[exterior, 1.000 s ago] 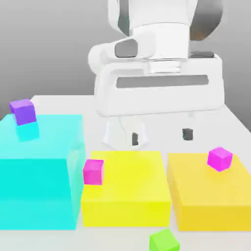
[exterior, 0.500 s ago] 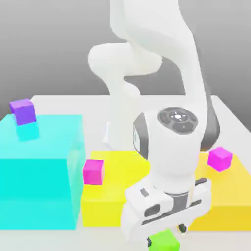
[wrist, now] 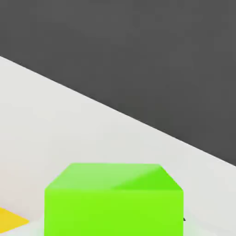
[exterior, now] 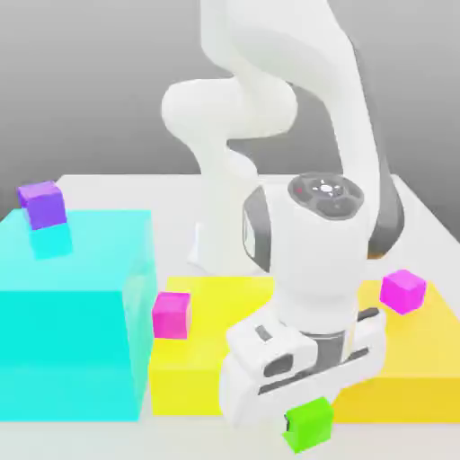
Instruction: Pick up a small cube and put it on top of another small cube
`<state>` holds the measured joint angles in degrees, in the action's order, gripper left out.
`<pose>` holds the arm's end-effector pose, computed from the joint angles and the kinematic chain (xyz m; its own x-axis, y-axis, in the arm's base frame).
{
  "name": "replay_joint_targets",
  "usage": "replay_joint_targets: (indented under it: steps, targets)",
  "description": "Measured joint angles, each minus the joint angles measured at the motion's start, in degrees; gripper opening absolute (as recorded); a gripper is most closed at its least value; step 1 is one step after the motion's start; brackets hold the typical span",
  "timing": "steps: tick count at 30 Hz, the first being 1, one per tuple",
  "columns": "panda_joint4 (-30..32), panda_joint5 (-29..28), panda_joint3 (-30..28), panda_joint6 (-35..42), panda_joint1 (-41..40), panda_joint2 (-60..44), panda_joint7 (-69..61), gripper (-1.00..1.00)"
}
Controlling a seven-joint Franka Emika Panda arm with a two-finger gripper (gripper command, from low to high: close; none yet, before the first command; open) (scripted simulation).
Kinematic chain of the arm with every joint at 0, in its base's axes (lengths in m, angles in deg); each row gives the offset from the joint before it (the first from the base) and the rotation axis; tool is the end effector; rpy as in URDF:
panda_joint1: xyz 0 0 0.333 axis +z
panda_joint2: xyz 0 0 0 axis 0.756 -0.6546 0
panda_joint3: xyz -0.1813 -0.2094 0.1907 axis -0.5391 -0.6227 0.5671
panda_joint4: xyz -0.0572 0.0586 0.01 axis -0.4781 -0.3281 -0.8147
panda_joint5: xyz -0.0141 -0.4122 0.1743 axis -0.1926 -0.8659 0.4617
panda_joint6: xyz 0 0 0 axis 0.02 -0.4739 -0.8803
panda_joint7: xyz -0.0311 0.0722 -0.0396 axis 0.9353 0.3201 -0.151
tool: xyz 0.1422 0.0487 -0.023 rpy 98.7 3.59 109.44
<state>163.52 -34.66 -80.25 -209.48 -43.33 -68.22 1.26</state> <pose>0.5241 0.0662 0.1456 0.9710 -0.2387 0.0154 -0.2391 -0.9706 0.0276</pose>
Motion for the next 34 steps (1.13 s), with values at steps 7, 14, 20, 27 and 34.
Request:
replay_joint_targets:
  steps: [7, 14, 20, 27, 34]
  targets:
    - [6.05, -3.40, -2.06, 5.68, -4.84, 12.31, -19.15, -1.00]
    - [12.29, -4.11, -6.15, 10.76, -6.25, 23.90, -40.50, -1.00]
    - [17.74, -4.64, -11.46, 14.64, -6.13, 33.01, -58.97, -1.00]
    - [23.43, -5.28, -17.40, 13.14, -4.65, 36.64, -74.60, -1.00]
    - [25.52, -4.96, -18.66, 4.69, -4.10, 30.26, -75.57, 1.00]
